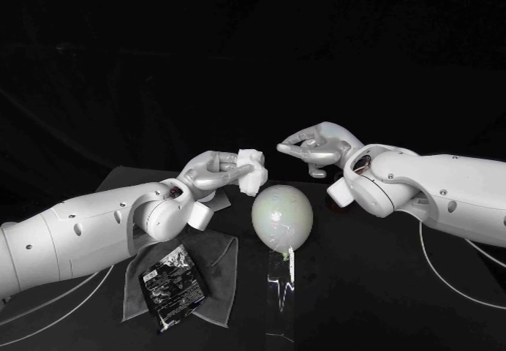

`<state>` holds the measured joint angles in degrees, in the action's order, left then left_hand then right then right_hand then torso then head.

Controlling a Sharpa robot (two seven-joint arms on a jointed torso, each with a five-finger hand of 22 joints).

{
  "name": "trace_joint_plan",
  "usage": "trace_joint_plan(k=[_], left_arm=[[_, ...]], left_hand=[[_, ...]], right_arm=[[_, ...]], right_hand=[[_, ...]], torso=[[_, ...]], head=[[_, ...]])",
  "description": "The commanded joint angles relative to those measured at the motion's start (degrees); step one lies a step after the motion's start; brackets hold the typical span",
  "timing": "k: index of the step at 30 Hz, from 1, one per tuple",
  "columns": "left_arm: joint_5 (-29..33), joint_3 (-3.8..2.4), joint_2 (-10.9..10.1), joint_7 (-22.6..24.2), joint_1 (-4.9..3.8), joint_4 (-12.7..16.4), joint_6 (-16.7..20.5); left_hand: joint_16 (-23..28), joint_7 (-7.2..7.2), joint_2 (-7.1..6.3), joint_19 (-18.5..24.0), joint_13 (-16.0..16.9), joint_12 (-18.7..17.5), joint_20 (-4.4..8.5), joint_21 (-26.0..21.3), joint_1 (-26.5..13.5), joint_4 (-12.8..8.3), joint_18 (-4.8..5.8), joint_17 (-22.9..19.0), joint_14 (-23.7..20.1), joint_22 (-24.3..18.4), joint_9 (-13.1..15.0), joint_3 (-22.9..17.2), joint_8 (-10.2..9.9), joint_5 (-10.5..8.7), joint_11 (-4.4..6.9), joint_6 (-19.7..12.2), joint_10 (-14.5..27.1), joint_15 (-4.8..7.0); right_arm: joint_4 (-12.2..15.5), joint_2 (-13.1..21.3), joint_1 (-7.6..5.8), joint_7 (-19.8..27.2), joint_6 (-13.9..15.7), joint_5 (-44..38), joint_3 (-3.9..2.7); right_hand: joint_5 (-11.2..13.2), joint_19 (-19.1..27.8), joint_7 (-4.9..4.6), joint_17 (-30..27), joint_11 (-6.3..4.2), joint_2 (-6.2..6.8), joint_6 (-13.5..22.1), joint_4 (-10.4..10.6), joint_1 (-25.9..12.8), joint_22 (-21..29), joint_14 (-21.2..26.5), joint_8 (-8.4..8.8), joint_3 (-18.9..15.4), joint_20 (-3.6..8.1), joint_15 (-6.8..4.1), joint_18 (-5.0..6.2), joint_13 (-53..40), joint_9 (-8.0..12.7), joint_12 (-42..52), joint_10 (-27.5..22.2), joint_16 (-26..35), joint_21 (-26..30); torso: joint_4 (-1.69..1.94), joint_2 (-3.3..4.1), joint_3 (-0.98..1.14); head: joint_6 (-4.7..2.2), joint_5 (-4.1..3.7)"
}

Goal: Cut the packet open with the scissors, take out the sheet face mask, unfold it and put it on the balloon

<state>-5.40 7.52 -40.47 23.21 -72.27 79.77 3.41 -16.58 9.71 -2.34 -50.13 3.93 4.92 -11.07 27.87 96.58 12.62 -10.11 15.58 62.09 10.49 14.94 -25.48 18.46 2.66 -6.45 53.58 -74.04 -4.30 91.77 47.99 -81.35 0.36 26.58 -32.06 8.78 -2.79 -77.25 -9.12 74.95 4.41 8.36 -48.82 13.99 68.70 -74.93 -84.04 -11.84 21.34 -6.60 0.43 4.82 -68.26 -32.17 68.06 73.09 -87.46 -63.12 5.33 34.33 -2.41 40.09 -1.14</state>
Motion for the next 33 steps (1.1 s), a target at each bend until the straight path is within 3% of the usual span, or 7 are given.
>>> trace_joint_plan(k=[1,3,9,16,33], left_arm=[[1.4,-0.09,0.0,0.6,-0.05,0.1,0.6],[1.5,-0.09,-0.1,0.5,-0.05,0.2,0.5],[1.7,-0.09,-0.2,0.1,-0.05,0.4,-0.2],[1.7,-0.09,-0.2,-0.2,-0.04,0.5,-0.7],[1.5,-0.09,-0.2,-0.3,-0.03,0.6,-1.2]], left_hand=[[-0.3,-0.13,-0.25,1.6,-0.1,0.3,0.12,2.1,-1.5,-2.2,0.92,0.4,0.2,1.4,-0.7,-3.2,-1.0,0.31,0.68,-0.3,-0.9,0.04],[-0.4,-0.29,-0.51,3.7,0.0,0.5,0.42,5.1,-3.5,-4.1,1.36,0.9,0.0,3.6,-1.1,-5.9,-2.2,0.18,0.87,-0.6,-1.0,0.08],[-1.6,-0.88,-0.32,7.2,0.1,1.4,0.54,9.6,-6.6,-7.1,1.89,2.4,-0.8,6.7,-2.1,-9.9,-4.4,0.05,1.18,-2.3,-0.7,0.16],[-2.8,-1.33,-0.30,8.9,0.2,2.3,0.49,12.3,-8.6,-9.1,1.96,3.6,-1.5,8.5,-2.7,-11.9,-5.6,0.11,1.21,-3.1,-0.4,0.21],[-3.8,-1.30,-0.20,10.1,0.3,3.2,0.36,14.1,-10.1,-10.5,1.84,4.4,-2.1,9.7,-2.9,-13.1,-6.0,0.10,1.24,-3.1,-0.1,0.26]], right_arm=[[0.6,0.6,0.67,2.2,1.3,4.5,0.14],[0.9,0.9,1.25,2.6,1.5,5.3,0.25],[1.8,1.0,2.66,4.2,1.8,7.9,0.41],[2.5,0.1,3.53,5.7,1.8,10.6,0.51],[1.9,-2.6,4.27,7.4,-2.0,16.1,0.56]], right_hand=[[-0.1,-0.5,0.05,6.3,-0.04,-0.13,-0.6,0.1,0.7,-7.9,-3.5,0.05,-0.5,0.14,-0.01,0.47,-0.5,0.1,0.6,0.6,-0.3,-0.5],[-0.2,-0.7,0.13,6.5,-0.11,-0.41,-0.9,0.2,1.1,-8.0,-3.5,0.07,-0.7,0.17,-0.07,0.42,-0.8,0.2,1.0,0.9,-0.3,-0.8],[-0.3,-1.0,0.24,7.0,-0.23,-1.08,-1.4,0.6,2.1,-8.1,-3.7,0.21,-1.3,0.26,-0.18,0.35,-1.9,0.4,2.2,1.9,-0.4,-1.2],[-0.3,-1.2,0.27,7.3,-0.27,-1.30,-1.7,0.6,2.6,-8.2,-3.8,0.32,-1.5,0.30,-0.23,0.28,-2.6,0.5,3.1,2.5,-0.5,-1.5],[-0.2,-1.6,0.15,8.1,-0.18,-1.42,-1.8,1.5,3.6,-8.5,-4.1,1.33,-3.4,0.36,-0.19,0.11,-4.0,1.4,4.6,3.4,-0.7,-2.3]], torso=[[-0.12,0.01,0.01],[-0.10,0.04,0.05],[-0.03,0.04,0.06],[-0.04,0.01,0.02],[0.00,-0.05,0.01]], head=[[-0.10,0.08],[-0.17,0.11],[-0.27,-0.12],[-0.36,-0.21],[-0.43,-0.44]])
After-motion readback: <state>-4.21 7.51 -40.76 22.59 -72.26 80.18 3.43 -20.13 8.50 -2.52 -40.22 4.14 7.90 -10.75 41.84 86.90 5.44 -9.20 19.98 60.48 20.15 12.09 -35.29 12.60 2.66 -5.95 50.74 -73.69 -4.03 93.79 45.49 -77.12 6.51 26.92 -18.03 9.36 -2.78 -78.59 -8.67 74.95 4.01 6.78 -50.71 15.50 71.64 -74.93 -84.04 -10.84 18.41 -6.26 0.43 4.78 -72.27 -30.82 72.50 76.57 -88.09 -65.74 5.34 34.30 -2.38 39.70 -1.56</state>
